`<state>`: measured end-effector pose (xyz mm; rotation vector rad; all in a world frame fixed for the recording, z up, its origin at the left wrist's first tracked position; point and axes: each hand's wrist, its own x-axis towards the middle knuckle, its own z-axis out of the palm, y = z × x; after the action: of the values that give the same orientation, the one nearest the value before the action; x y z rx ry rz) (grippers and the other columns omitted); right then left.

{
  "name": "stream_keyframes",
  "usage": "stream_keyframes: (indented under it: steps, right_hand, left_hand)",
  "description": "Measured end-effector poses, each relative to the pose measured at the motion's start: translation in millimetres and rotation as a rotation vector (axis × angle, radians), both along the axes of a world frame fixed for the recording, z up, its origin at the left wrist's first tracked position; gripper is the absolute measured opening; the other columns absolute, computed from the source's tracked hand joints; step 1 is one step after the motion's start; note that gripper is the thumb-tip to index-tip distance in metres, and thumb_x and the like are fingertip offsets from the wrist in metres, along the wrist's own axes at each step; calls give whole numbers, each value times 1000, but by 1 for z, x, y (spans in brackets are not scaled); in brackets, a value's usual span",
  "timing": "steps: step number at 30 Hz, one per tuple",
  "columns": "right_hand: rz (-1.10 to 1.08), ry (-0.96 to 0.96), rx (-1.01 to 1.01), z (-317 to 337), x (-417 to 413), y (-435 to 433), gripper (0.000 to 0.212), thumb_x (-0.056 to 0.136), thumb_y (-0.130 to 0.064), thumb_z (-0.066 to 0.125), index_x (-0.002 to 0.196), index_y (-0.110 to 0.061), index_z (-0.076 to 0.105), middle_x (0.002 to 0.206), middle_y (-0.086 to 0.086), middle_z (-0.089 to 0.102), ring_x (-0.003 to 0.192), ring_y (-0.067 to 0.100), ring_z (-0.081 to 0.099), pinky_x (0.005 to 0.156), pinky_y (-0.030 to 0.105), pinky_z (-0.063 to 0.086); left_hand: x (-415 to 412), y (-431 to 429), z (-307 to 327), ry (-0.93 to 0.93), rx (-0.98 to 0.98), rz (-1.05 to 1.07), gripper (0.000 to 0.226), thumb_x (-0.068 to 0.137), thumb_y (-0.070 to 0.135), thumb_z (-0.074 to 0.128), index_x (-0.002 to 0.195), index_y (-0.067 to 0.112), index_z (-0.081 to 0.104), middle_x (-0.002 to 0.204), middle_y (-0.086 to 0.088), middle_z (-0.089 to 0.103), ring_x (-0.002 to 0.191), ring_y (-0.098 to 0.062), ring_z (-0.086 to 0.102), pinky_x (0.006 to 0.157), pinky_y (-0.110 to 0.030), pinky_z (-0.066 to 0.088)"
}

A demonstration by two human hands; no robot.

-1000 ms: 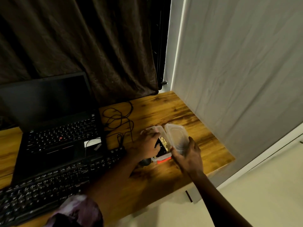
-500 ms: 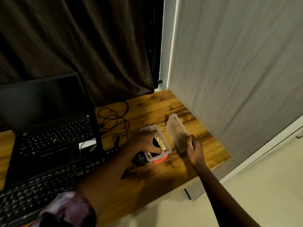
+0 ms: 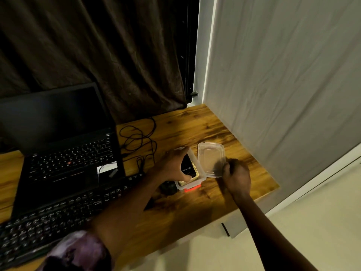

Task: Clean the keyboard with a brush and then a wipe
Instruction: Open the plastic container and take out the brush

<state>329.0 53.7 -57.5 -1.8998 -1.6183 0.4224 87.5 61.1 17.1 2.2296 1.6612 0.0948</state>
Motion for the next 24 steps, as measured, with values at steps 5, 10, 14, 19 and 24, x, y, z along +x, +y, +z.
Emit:
stream_keyframes:
  steps: [5,10,14,19,24]
  right_hand:
    - [190,195,232,38,-48,-13,11,95,-17,59,94,-11,68,87,6,69,78,16,64,69,29,51]
    - [354,642,-189,52,-91,-10,29,93,-40,59,95,-11,67,90,6,72,91,19,70,79,36,56]
    - [429,775,-222,54,-106,-13,13,99,-11,56,91,-9,66,80,1,71,84,20,70,71,33,56]
    - [403,903,-287,57,-134,-30,18,101,-6,47,101,-12,63,90,2,70,78,8,69,55,18,49]
    - [400,950,-315,60,-172,-45,21,101,-7,42,109,-13,60,99,6,68,91,18,68,61,20,53]
  left_hand:
    - [2,-10,8,-83,82,32,122,74,50,80,159,23,-3,153,-6,33,136,-28,29,110,-40,26]
    - [-5,-24,13,-141,199,27,122,73,47,81,159,20,0,153,-3,36,137,-23,28,100,-31,24]
    - [-21,-36,13,-186,240,27,123,71,51,83,159,24,2,155,0,33,138,-18,24,104,-30,26]
    - [-51,-60,1,-469,121,224,128,64,47,89,157,34,3,164,1,15,148,-18,20,117,-41,29]
    - [-83,-90,-11,-677,48,398,110,64,47,89,154,35,28,143,8,47,132,-7,44,108,-32,41]
